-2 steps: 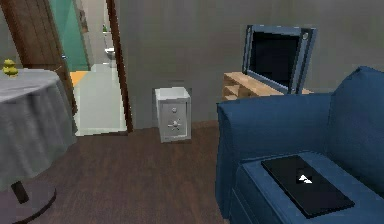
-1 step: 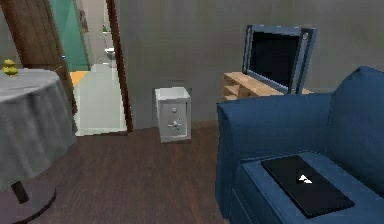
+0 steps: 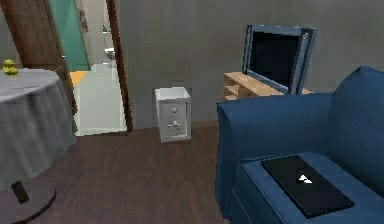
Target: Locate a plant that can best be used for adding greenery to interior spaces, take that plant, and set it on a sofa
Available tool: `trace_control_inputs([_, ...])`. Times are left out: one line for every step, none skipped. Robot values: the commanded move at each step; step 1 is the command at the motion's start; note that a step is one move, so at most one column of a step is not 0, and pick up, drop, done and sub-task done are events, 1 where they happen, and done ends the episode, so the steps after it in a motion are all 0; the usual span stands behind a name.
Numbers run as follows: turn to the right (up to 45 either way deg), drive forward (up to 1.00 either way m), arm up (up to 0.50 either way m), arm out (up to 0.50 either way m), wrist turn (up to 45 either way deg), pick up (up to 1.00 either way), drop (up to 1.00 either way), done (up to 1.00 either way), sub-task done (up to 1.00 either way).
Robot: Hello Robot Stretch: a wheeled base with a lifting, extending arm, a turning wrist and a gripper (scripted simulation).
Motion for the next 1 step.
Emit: trace_control_inputs([0.0,0.0,0.0,0.0,0.0,0.0,0.0,1.0,0.0])
